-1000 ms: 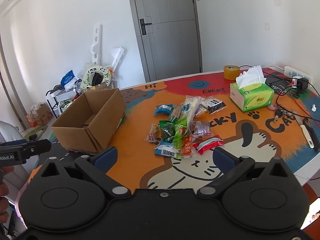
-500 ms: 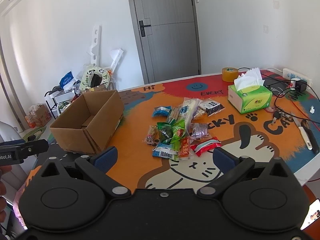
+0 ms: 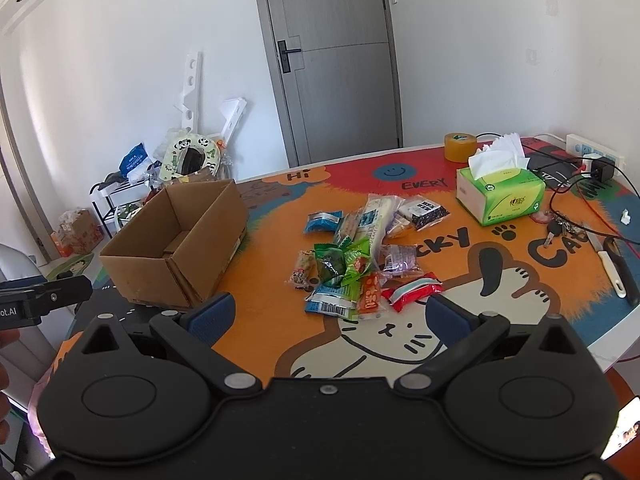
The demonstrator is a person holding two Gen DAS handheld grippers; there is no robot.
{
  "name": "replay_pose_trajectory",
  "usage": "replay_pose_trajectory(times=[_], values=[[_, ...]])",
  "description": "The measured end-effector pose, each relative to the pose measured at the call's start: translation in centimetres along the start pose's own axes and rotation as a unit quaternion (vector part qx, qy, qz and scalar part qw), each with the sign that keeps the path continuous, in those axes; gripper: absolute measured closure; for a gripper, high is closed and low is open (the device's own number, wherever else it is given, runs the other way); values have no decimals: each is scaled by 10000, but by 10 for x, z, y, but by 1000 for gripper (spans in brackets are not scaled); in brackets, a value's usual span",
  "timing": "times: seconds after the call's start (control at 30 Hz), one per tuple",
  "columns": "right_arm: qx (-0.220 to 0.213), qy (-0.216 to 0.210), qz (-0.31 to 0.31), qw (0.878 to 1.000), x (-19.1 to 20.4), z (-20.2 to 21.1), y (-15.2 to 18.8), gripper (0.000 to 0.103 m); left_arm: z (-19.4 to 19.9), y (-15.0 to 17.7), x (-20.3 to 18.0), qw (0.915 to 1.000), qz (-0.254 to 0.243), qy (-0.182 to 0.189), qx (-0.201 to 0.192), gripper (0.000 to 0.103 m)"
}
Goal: Organize snacks
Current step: 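Move both grippers toward the snack pile on the mat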
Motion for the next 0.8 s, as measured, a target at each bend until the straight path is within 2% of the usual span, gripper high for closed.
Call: replay_pose_trajectory(times=[0.47,0.8], values=[[33,31,42,10000,0,-4,2,0,-3,-3,1,10000,-16,41,13,0],[28,75,2,10000,-10,-16,-2,0,-25,-14,-23,9996,-229,152,55,0]])
Point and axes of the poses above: each gripper's, at about its wrist camera, not at the fingertips, and z roughly against the way its jaws point, x to its left, y to its underside, the point moved 6 cm from there along -z, roughly the way its jaws point, and after that the axes turned 11 degrees about x, right-handed, at the moved point
